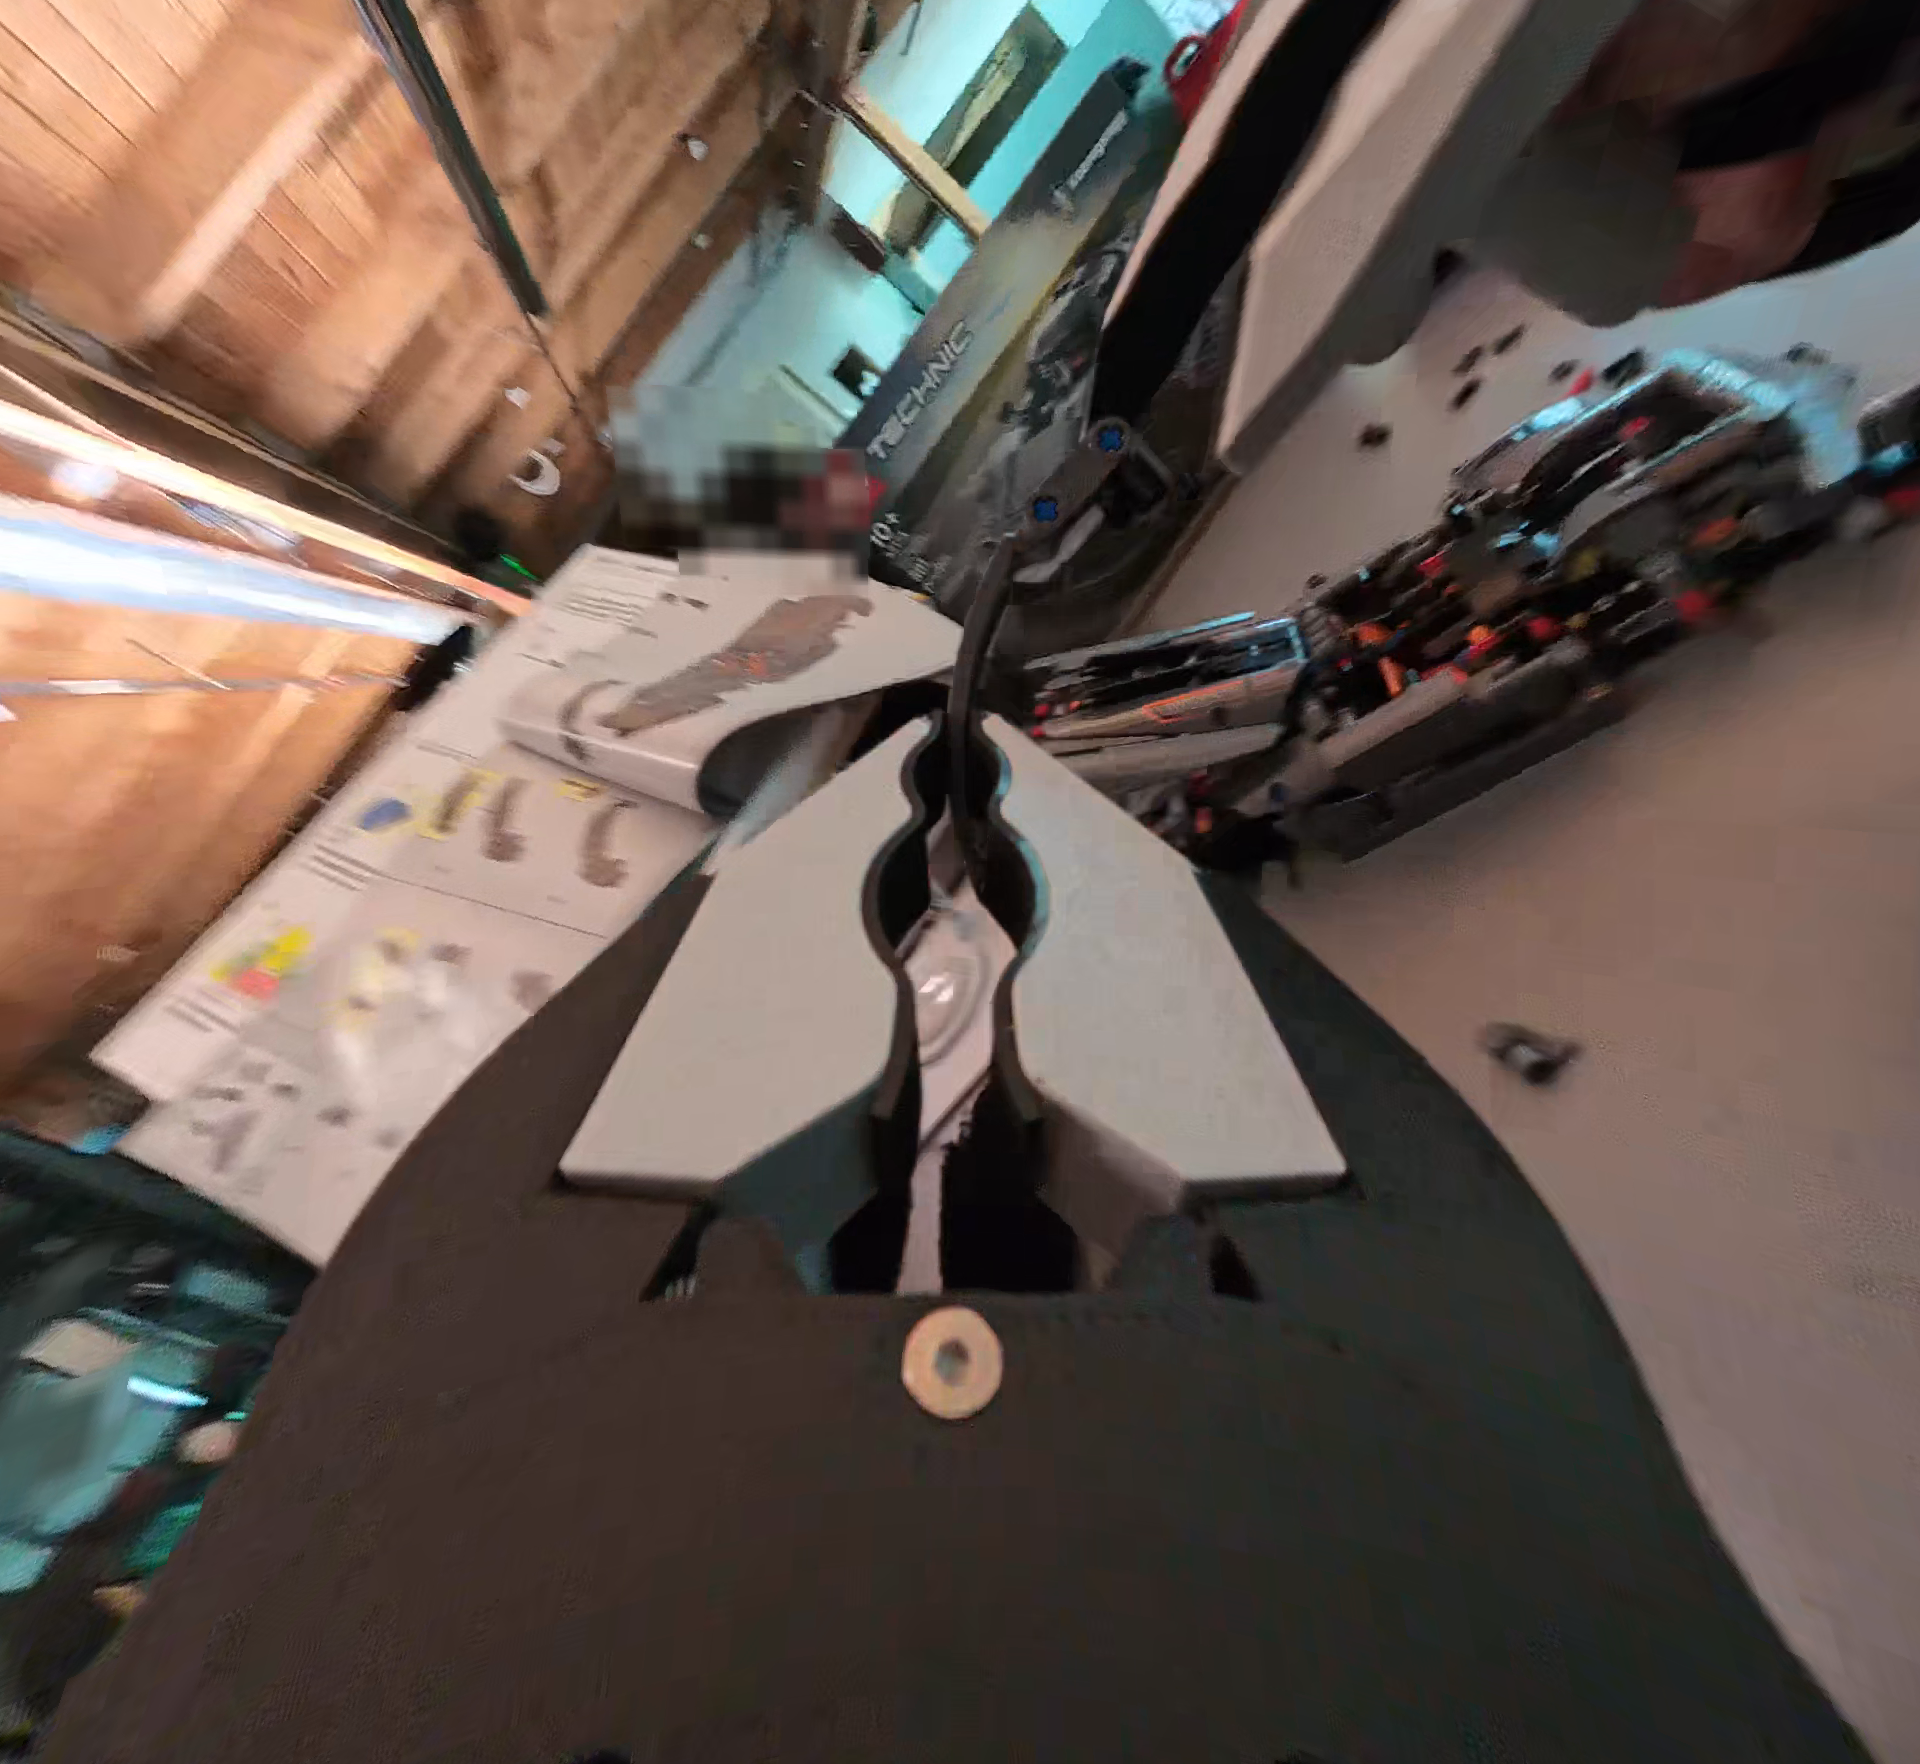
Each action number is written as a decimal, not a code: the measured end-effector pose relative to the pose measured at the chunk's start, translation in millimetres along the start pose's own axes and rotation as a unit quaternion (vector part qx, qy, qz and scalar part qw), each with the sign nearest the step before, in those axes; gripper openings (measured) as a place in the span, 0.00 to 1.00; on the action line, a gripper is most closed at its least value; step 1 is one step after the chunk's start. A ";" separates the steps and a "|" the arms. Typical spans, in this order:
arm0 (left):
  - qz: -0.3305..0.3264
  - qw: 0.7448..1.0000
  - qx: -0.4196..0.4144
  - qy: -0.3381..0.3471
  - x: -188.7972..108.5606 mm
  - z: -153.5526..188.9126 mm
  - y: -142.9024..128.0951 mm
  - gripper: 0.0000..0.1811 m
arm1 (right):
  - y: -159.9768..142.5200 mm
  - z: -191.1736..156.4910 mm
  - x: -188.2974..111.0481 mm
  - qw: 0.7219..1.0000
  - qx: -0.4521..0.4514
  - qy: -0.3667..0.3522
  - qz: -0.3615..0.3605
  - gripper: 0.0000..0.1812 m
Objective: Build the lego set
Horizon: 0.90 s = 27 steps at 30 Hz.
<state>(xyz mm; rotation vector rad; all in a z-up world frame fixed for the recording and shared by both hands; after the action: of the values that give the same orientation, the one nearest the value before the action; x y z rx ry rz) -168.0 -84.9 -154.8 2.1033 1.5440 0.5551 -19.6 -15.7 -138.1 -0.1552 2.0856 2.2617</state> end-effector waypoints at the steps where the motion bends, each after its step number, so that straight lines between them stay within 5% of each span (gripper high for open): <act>1: 0.000 0.999 0.041 0.016 -0.5 3.7 3.5 0.00 | -0.7 1.5 0.6 1.000 0.021 0.003 -0.001 0.23; 6: 0.007 0.989 0.128 0.068 -1.6 12.6 10.1 0.00 | -3.1 6.6 1.0 0.996 0.088 0.031 0.002 0.19; 16: 0.038 0.981 0.162 0.095 -5.7 12.0 16.0 0.00 | -2.0 2.9 -0.8 0.997 0.053 0.049 0.021 0.09; 22: 0.038 0.996 0.037 0.074 -4.6 -3.7 7.9 0.16 | 2.9 0.4 -6.8 0.992 -0.101 -0.069 0.013 0.08; 27: 0.064 0.995 -0.065 0.037 -9.0 -10.4 6.5 0.16 | 3.5 -2.1 -6.7 0.979 -0.173 -0.106 -0.017 0.08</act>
<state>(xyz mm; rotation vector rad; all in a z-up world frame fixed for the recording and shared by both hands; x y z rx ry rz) -171.6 -93.8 -143.0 2.1141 1.3795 0.7664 -13.3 -17.9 -134.0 0.0340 1.5664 2.4776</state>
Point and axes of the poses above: each gripper's, where its closed fingertips meet, x out along the fingers, y out of its top, z = x × y across the jaws, the point moved 8 cm from there along -x, back along the fingers, and after that the axes turned 3 degrees about x, right-handed, at the moved point
